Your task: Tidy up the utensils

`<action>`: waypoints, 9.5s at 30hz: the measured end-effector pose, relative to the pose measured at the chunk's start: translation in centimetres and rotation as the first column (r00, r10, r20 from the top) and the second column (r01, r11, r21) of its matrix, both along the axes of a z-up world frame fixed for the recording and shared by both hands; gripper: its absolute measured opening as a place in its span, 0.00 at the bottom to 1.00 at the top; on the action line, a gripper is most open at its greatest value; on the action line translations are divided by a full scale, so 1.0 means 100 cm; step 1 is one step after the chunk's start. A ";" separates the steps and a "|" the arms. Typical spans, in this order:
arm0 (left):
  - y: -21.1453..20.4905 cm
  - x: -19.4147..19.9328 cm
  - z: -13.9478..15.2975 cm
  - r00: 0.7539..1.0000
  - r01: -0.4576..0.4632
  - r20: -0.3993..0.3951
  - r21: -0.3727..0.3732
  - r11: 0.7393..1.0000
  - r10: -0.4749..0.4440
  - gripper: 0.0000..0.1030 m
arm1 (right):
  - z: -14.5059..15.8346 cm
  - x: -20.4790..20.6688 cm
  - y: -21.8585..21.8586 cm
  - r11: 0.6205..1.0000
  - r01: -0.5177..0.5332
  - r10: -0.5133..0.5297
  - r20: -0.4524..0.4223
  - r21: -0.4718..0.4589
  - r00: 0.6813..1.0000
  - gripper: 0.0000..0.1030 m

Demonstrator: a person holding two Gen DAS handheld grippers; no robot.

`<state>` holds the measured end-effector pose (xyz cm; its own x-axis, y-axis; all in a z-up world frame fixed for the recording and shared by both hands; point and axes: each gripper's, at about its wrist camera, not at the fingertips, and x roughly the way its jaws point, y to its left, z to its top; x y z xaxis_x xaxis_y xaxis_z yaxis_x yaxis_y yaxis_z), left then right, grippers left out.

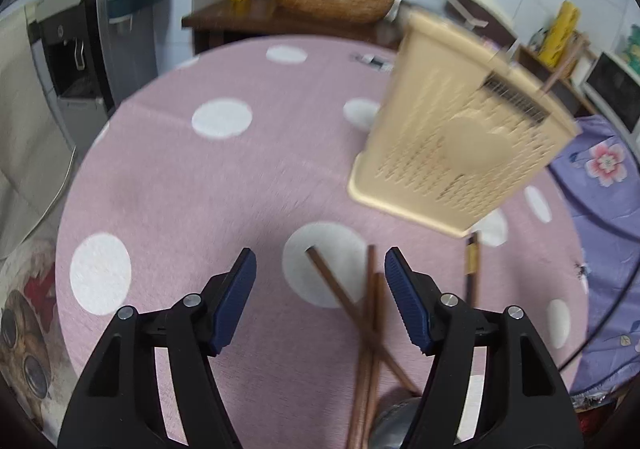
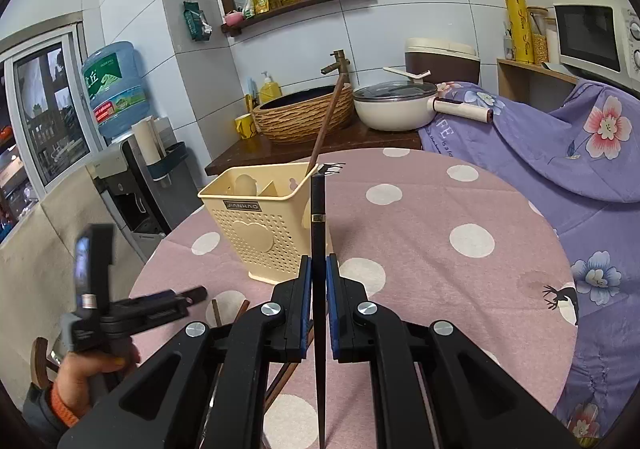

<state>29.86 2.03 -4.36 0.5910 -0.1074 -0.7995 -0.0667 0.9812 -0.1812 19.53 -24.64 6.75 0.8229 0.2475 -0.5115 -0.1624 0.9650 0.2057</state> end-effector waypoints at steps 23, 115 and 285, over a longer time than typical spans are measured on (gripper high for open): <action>-0.017 0.021 -0.025 0.998 -0.030 -0.055 -0.013 0.999 0.029 0.16 | 0.000 -0.004 0.004 1.000 0.003 -0.003 0.007 -0.011 1.000 0.07; -0.027 0.055 0.153 0.830 0.046 0.556 -0.013 0.999 -0.031 0.08 | 0.051 0.095 0.056 0.995 0.048 -0.032 0.181 -0.087 0.983 0.19; -0.090 -0.120 -0.031 0.947 0.273 0.088 0.296 0.916 -0.310 0.45 | -0.128 0.070 0.033 0.998 0.059 -0.050 -0.422 0.008 0.905 0.08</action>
